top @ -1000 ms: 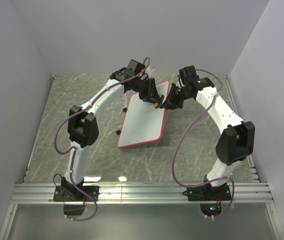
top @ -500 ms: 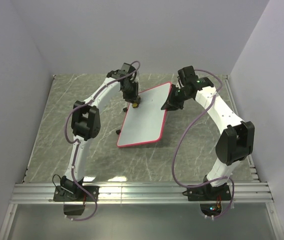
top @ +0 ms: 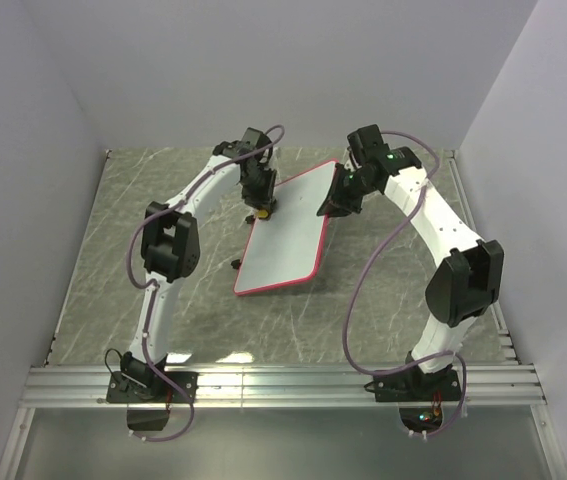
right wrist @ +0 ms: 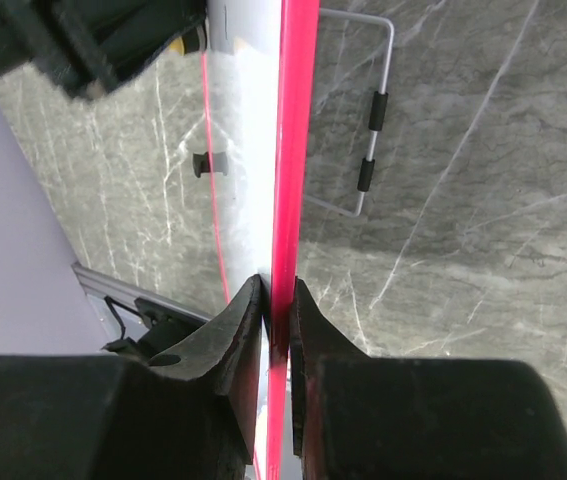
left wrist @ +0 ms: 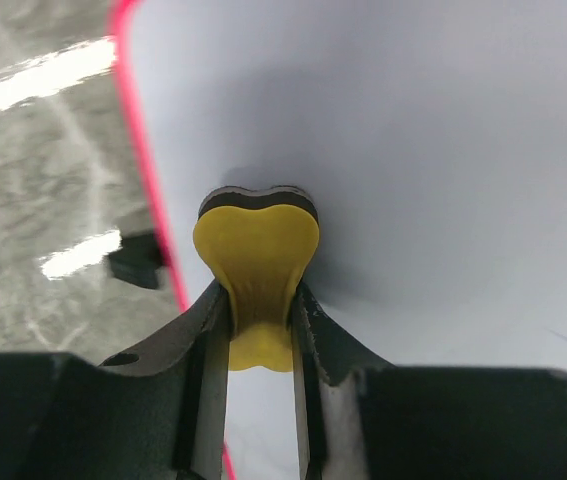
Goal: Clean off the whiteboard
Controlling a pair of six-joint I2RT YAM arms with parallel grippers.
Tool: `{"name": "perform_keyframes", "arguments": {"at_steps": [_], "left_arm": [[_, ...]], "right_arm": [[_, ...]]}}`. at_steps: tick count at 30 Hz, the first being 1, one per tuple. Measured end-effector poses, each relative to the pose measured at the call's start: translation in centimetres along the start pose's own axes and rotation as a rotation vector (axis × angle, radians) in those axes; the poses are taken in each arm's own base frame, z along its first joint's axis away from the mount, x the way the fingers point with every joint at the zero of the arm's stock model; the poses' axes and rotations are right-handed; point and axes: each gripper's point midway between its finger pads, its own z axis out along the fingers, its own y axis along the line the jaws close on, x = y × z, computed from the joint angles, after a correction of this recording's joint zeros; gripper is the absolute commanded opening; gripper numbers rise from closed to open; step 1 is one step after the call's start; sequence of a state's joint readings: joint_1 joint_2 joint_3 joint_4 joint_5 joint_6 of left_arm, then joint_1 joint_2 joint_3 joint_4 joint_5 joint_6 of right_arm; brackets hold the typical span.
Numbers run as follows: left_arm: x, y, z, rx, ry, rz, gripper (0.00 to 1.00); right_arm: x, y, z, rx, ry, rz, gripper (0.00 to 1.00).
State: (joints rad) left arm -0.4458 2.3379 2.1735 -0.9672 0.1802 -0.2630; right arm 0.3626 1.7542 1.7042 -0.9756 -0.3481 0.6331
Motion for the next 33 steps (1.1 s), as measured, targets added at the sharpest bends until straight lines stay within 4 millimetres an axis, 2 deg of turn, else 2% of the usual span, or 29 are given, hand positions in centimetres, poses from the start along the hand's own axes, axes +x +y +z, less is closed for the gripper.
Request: {"name": "perform_keyframes", "arguments": {"at_steps": [3,6,10,13,15,17,20,22,25,27,29,31,33], "left_arm": [[-0.3,-3.3,-1.8,0.074,-0.031,0.08,0.0],[-0.1,-7.6,-4.3,0.17,-0.066,0.156,0.0],[1.5,-12.8,-7.7,0.304,-0.082,0.247,0.0],[2.3,-14.7,-9.2,0.366,-0.085,0.277,0.0],[2.5,-14.8,-9.3,0.371,-0.085,0.274,0.0],[2.4,-14.5,-9.1,0.37,-0.079,0.253,0.0],[1.6,-12.8,-7.7,0.336,-0.065,0.188,0.0],[0.2,-10.4,-5.6,0.272,-0.068,0.136,0.0],[-1.7,-4.9,-2.0,0.12,-0.078,0.05,0.0],[-2.1,-1.1,0.0,0.009,-0.076,0.005,0.0],[-2.2,1.6,1.3,-0.08,-0.072,-0.017,0.0],[-2.2,2.8,1.7,-0.132,-0.073,-0.021,0.0],[-2.3,2.7,1.6,-0.143,-0.082,-0.005,0.0]], "right_arm": [[0.0,-0.1,0.0,0.016,0.005,-0.002,0.0],[0.1,-0.4,0.2,0.034,0.012,0.001,0.0],[0.0,-0.5,0.2,0.046,0.022,0.0,0.0],[-0.1,-0.3,0.3,0.044,0.026,-0.007,0.0],[0.0,-0.3,0.4,0.041,0.029,-0.014,0.0],[-0.1,-0.3,0.5,0.041,0.027,-0.017,0.0],[-0.1,-0.4,0.5,0.048,0.025,-0.02,0.0],[-0.1,-0.6,0.6,0.056,0.025,-0.019,0.0],[0.1,-0.8,0.6,0.064,0.029,-0.013,0.0],[0.1,-0.7,0.6,0.061,0.03,-0.013,0.0],[0.2,-0.5,0.6,0.057,0.032,-0.013,0.0],[0.4,-0.3,0.5,0.052,0.032,-0.015,0.0],[0.4,0.1,0.4,0.045,0.027,-0.02,0.0]]}}
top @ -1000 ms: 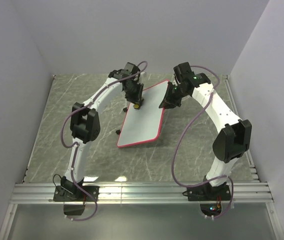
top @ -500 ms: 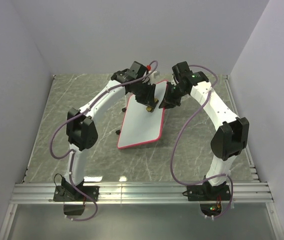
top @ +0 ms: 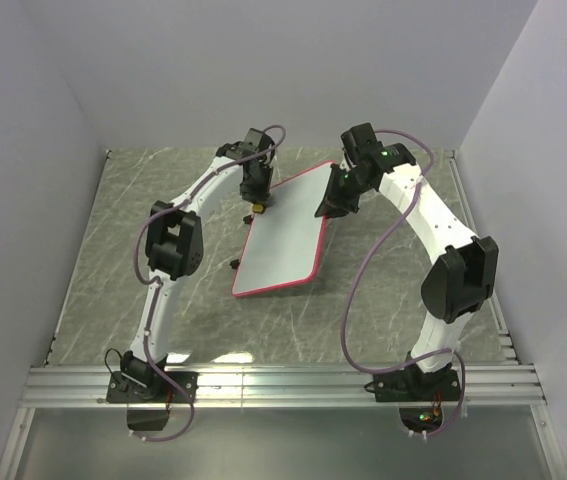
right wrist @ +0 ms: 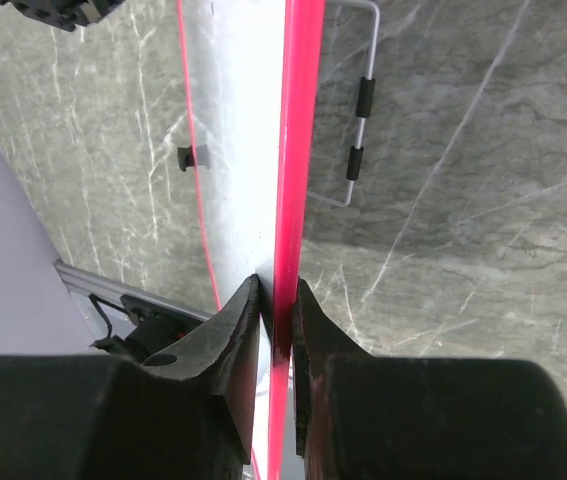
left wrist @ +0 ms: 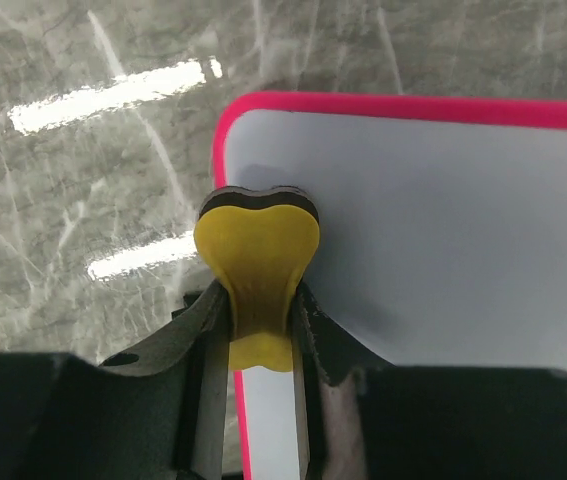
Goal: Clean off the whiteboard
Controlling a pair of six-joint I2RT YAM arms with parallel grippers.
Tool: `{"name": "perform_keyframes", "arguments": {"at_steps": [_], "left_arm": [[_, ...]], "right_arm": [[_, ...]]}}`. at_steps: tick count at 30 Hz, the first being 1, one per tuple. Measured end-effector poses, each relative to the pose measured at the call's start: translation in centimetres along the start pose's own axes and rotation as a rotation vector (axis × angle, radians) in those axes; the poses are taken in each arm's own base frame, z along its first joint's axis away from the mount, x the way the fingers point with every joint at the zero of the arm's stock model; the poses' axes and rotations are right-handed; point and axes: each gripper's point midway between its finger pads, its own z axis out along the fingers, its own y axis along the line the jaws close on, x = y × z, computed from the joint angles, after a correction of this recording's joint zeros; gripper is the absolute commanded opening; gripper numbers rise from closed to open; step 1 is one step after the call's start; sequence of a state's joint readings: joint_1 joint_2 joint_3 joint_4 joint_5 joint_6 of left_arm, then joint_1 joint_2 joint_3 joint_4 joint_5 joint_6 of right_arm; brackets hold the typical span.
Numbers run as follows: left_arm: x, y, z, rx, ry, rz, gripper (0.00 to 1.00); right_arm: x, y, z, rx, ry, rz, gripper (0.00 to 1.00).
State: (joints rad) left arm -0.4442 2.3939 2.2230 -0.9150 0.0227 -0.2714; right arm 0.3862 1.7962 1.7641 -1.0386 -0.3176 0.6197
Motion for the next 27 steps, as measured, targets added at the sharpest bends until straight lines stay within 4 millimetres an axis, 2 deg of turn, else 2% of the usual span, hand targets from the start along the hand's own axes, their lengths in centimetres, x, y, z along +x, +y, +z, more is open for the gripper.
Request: {"name": "perform_keyframes", "arguments": {"at_steps": [2,5,9,11,13,15,18,21,24,27], "left_arm": [[-0.1,-0.6,-0.5,0.009,-0.016,0.027,0.0],[-0.1,-3.0,-2.5,0.068,-0.045,0.091,0.0],[-0.1,-9.3,-7.7,0.224,-0.113,0.206,0.0],[0.2,-13.2,-11.1,0.335,-0.154,0.27,0.0],[0.7,-15.9,-13.9,0.418,-0.184,0.311,0.0],[0.6,-16.5,-15.3,0.428,-0.215,0.334,0.0],[0.1,-15.7,-15.5,0.436,-0.211,0.295,0.0],[-1.0,-13.3,-15.1,0.408,-0.207,0.205,0.0],[-2.9,-9.1,-14.8,0.361,-0.224,0.07,0.0],[-4.1,-3.4,-14.3,0.276,-0.233,-0.073,0.0]], "right_arm": [[0.0,0.2,-0.1,-0.003,-0.003,-0.004,0.0],[0.0,0.3,-0.1,-0.005,-0.004,-0.005,0.0],[-0.1,0.3,-0.1,0.004,-0.005,-0.006,0.0],[-0.3,0.3,0.0,0.008,-0.005,-0.007,0.0],[-0.4,0.4,0.2,0.005,-0.007,-0.009,0.0],[-0.1,0.4,0.2,0.001,0.012,-0.013,0.0],[0.0,1.3,0.4,-0.029,0.011,-0.033,0.0],[0.2,2.2,0.8,-0.054,0.014,-0.051,0.0],[0.3,2.7,1.2,-0.072,0.017,-0.063,0.0],[0.4,2.9,1.4,-0.08,0.018,-0.065,0.0]]}}
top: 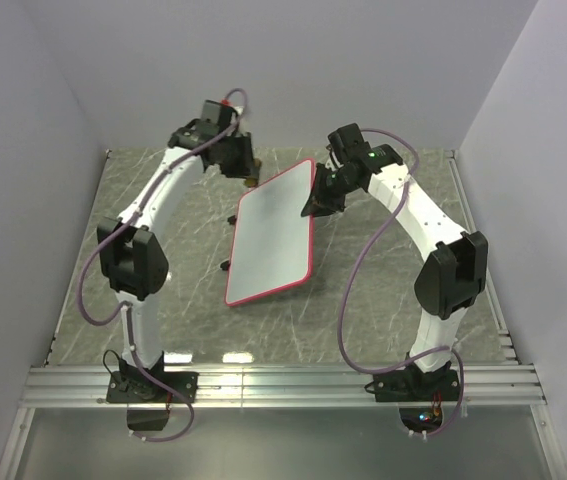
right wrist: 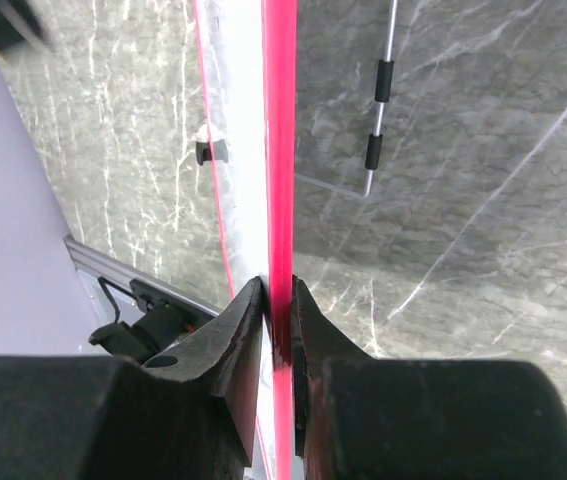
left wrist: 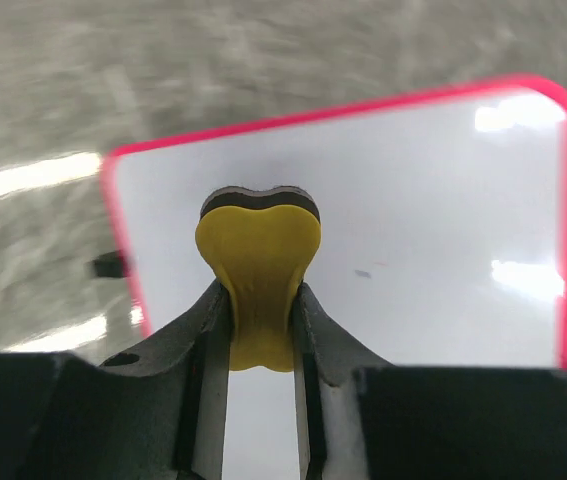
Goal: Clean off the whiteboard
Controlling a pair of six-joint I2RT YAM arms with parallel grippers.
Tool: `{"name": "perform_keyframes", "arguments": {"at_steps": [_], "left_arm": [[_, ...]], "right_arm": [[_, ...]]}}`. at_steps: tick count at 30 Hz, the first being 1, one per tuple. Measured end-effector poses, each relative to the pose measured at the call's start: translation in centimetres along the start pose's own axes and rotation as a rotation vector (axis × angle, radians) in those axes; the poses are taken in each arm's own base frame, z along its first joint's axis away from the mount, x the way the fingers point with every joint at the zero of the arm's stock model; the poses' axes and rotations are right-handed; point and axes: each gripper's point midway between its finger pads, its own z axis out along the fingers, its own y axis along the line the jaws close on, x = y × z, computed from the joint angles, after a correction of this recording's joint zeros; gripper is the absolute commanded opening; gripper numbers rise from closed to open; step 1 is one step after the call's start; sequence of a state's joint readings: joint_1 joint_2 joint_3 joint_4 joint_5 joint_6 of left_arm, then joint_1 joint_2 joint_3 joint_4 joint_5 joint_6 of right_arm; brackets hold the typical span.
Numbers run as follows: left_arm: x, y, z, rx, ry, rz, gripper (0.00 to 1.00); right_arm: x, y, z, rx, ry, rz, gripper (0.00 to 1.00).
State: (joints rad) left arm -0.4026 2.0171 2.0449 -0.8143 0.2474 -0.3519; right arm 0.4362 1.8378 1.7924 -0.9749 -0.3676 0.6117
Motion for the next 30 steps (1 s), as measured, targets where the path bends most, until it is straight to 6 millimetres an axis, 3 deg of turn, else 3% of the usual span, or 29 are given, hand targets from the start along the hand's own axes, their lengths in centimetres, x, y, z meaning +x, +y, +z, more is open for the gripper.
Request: {"name": "perform_keyframes", "arguments": {"at_steps": [4,10,14,17,18,21,23,26,30], "left_arm": [[-0.8,6.0,-1.6,-0.134,-0.033,-0.119,0.0],[0.4,10.8,-5.0,-0.263,-0.05,-0.238,0.0],[3.4,15.8,-6.7,-0.377,-0.02,-0.341,0.0],[7.6,19.5,-6.7,-0.471,0.059,-0.407,0.0],[9.2,20.3,-6.6,-0.494,0.095,-0.422,0.0],[13.2,21.3,-5.8,-0.54,0.19,-0.442,0.01],[15.1,21.7,-5.3,-0.551,0.223,-0.445,0.06],[17.2,22.2,-4.8,-0.57,0.257,-0.451,0.15],[18.2,22.6,-4.3,-0.583,0.264,-0.461,0.48]], "right_arm": [[-0.2,0.1,0.3,-0.01,-0.007,-0.002,0.0],[-0.3,0.4,0.4,-0.023,-0.012,0.004,0.0],[-0.5,0.7,0.3,-0.03,-0.013,0.012,0.0],[-1.1,1.2,0.4,-0.04,-0.02,0.008,0.22],[-1.3,1.3,0.4,-0.042,-0.023,0.008,0.34],[-1.7,1.3,0.6,-0.03,-0.04,0.001,0.55],[-1.7,1.1,0.7,-0.02,-0.044,-0.005,0.63],[-1.7,0.4,0.8,-0.001,-0.051,-0.011,0.66],[-1.0,-1.2,0.4,0.026,-0.05,-0.007,0.7]]}}
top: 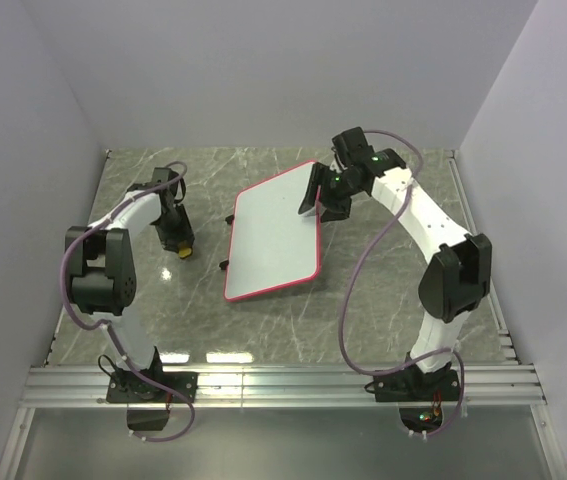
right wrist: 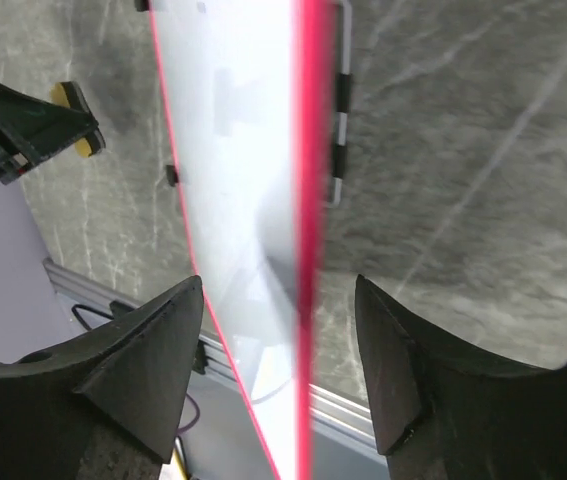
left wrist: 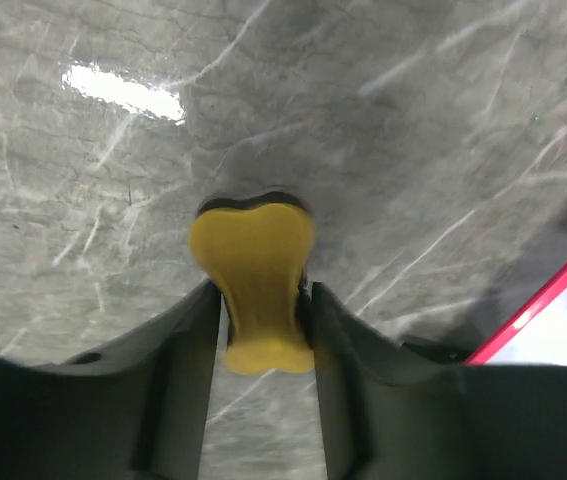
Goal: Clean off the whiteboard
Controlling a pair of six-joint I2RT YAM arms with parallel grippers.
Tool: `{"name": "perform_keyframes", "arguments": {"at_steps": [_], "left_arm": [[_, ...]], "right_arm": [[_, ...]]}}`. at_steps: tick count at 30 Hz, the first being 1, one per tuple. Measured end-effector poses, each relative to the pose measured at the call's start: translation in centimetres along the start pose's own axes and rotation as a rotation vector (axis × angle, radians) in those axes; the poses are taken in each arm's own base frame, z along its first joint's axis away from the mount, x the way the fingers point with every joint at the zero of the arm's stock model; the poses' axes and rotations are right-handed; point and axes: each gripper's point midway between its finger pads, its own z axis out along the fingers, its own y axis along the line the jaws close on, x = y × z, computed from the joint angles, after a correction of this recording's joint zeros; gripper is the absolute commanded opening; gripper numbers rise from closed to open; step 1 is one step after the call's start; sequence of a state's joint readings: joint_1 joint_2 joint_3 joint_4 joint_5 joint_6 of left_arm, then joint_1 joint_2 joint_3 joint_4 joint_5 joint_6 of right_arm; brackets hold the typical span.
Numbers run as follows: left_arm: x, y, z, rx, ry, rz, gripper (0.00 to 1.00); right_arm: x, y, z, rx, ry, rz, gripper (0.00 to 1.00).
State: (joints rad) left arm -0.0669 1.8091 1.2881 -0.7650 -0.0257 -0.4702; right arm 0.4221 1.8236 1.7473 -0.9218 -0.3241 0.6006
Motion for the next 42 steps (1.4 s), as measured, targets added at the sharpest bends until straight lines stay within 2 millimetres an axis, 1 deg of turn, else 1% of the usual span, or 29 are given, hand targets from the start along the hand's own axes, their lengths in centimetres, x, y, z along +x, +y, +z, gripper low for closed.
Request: {"name": "perform_keyframes", "arguments": {"at_steps": [2,3,5,7,8,10,12,16,18,20,23,24,25,26,27,30,32,34,36,42], "left_arm": [[-0.1,0.0,0.1,-0.001,-0.006,-0.012,0.55],[-0.1,0.0,0.2,-0.002,-0.01,-0.016,0.62],[-0.2,0.0,0.2,-0.004,-0.017,-0.024,0.7],[-0.3,0.1,0.0,-0.009,-0.025,-0.03,0.76],[-0.4,0.2,-0.1,-0.013,-0.031,-0.033,0.98],[-0.5,0.3,-0.6,-0.015,-0.045,-0.042,0.99],[-0.7,0.4,-1.4,-0.015,-0.066,-0.054,0.99],[-1.0,-0.1,-3.8,0.018,-0.116,-0.068,0.99],[-0.9,-0.7,-5.6,0.051,-0.154,-0.062,0.99],[-0.8,-2.0,-8.1,0.104,-0.212,-0.04,0.99],[-0.4,-4.6,-12.6,0.215,-0.312,-0.008,0.99],[-0.2,-5.2,-14.0,0.247,-0.339,-0.002,0.99],[-0.1,-5.9,-15.7,0.286,-0.373,0.002,1.0],[0.0,-6.4,-17.0,0.318,-0.398,0.004,1.0],[0.0,-6.9,-18.5,0.35,-0.426,0.0,0.99],[-0.5,-7.4,-23.4,0.438,-0.52,-0.032,0.99],[-0.9,-7.5,-26.0,0.477,-0.573,-0.054,0.99],[-1.2,-7.4,-28.1,0.5,-0.614,-0.067,0.99],[-1.3,-7.1,-29.6,0.51,-0.641,-0.078,0.99],[-1.3,-6.0,-32.1,0.484,-0.663,-0.095,0.99]], "right_arm": [[0.1,-0.9,-0.9,0.007,-0.013,0.007,0.7],[0.1,-1.3,-1.6,0.009,-0.026,0.01,0.7],[-0.3,-1.9,-3.2,0.006,-0.064,0.015,0.7],[-0.8,-2.0,-5.2,-0.007,-0.116,0.009,0.71],[-0.9,-2.0,-6.2,-0.014,-0.141,0.004,0.71],[-0.8,-1.9,-7.8,-0.028,-0.179,-0.011,0.72],[-0.2,-1.8,-9.2,-0.043,-0.205,-0.028,0.71],[1.6,-2.2,-10.7,-0.06,-0.226,-0.038,0.71],[2.7,-2.5,-11.2,-0.067,-0.229,-0.039,0.71],[3.8,-2.8,-11.8,-0.082,-0.233,-0.042,0.71],[5.5,-3.0,-12.8,-0.108,-0.244,-0.052,0.71],[5.9,-3.1,-13.1,-0.116,-0.251,-0.056,0.72],[6.4,-3.2,-13.4,-0.124,-0.26,-0.06,0.72],[7.2,-3.5,-13.8,-0.133,-0.265,-0.064,0.71],[7.4,-3.5,-13.9,-0.136,-0.268,-0.065,0.72],[9.3,-4.1,-14.6,-0.163,-0.28,-0.077,0.72],[10.4,-4.4,-15.0,-0.176,-0.288,-0.082,0.72],[11.5,-4.8,-15.4,-0.189,-0.298,-0.088,0.72],[12.7,-5.3,-15.9,-0.203,-0.31,-0.093,0.72],[16.1,-6.9,-16.9,-0.217,-0.33,-0.101,0.72]]}}
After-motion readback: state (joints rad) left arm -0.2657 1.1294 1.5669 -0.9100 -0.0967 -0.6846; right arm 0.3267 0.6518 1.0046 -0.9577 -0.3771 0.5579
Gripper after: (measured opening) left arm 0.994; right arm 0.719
